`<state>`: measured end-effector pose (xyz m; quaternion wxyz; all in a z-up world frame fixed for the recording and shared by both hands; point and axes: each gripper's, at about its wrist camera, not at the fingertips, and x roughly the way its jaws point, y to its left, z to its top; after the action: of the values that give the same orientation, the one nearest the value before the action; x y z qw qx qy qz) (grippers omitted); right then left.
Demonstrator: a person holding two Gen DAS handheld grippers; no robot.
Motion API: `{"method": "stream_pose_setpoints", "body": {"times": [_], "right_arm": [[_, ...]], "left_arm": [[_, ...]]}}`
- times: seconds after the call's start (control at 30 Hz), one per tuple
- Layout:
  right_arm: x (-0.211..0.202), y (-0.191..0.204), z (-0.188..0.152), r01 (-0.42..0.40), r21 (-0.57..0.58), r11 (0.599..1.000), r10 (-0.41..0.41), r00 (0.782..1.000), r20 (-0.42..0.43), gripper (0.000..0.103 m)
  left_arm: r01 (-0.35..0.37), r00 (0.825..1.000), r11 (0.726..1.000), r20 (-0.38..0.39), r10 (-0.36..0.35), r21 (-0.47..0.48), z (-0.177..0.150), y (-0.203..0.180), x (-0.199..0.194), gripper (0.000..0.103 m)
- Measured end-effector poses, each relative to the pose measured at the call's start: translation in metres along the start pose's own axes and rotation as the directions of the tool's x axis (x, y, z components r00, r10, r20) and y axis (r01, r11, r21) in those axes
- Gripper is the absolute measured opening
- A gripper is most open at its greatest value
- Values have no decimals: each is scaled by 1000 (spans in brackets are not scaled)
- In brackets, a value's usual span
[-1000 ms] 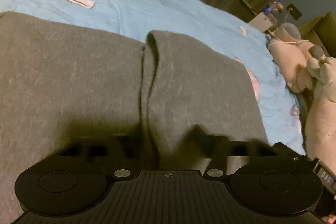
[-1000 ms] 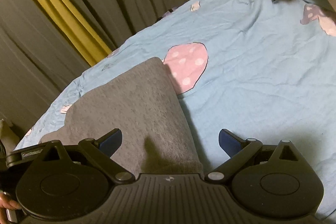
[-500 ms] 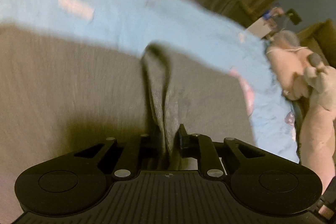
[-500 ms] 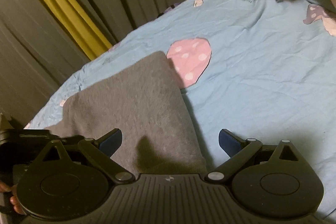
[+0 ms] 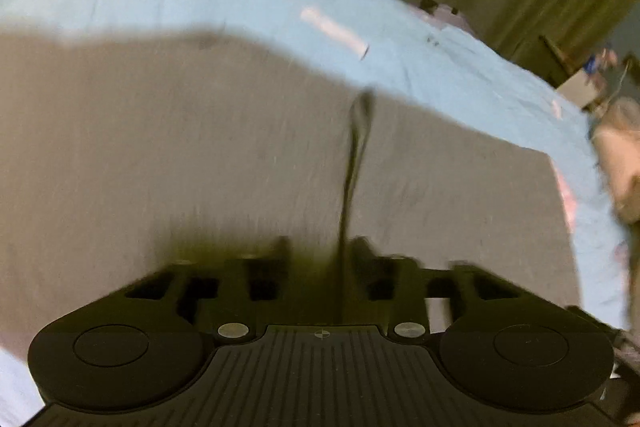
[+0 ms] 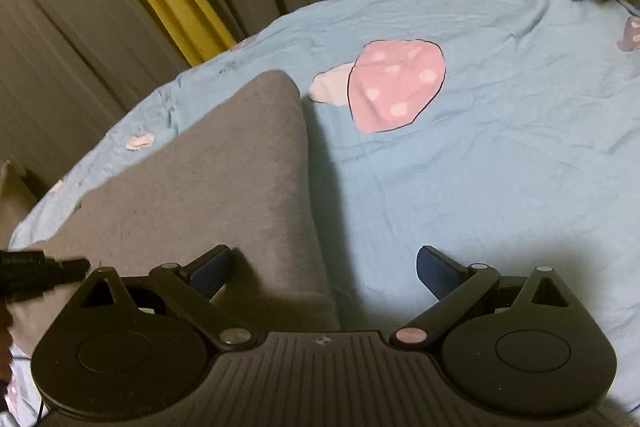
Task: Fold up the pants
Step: 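Grasp the fold crease of the pants with the left tool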
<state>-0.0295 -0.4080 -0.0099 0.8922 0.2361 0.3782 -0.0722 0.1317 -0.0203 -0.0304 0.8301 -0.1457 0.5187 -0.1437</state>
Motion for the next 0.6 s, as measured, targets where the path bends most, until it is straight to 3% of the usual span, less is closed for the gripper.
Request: {"method": "stream_pose_setpoints", "body": {"times": [0.03,0.1,0.2,0.3,0.33,0.4,0.5,0.6], "right_arm": [[0,0,0,-4,-5,1000,4,1000,2,99],[1,0,-2,-3,-6,1000,3,1000,-1,99],[5,-3,0,6,18,1000,-6,1000,-19,99],[4,-3,0,10,29,1000,-9,1000,-15,99],[3,-3,-1,12,29,1000,-12,1000,-10,99],[1,-2,-2,14,23,1000,-14,1000,0,99],[-4,5,-3,6,-20,1000,-6,1000,30,99],[-16,17,-6,-3,-89,996,11,996,92,98]], "left_arm": [[43,999,998,-2,-43,-36,-5,5,0,68],[131,991,988,-5,-132,-84,-16,11,0,75],[263,960,958,-68,-272,-115,-22,8,4,93],[238,965,970,-100,-241,-42,-26,-2,11,94],[221,970,975,-99,-221,-13,-26,-6,12,88],[212,972,977,-107,-208,30,-28,-16,11,55],[197,976,979,-102,-190,61,-28,-25,8,24],[216,976,975,-43,-214,46,-25,-27,-7,18]]}}
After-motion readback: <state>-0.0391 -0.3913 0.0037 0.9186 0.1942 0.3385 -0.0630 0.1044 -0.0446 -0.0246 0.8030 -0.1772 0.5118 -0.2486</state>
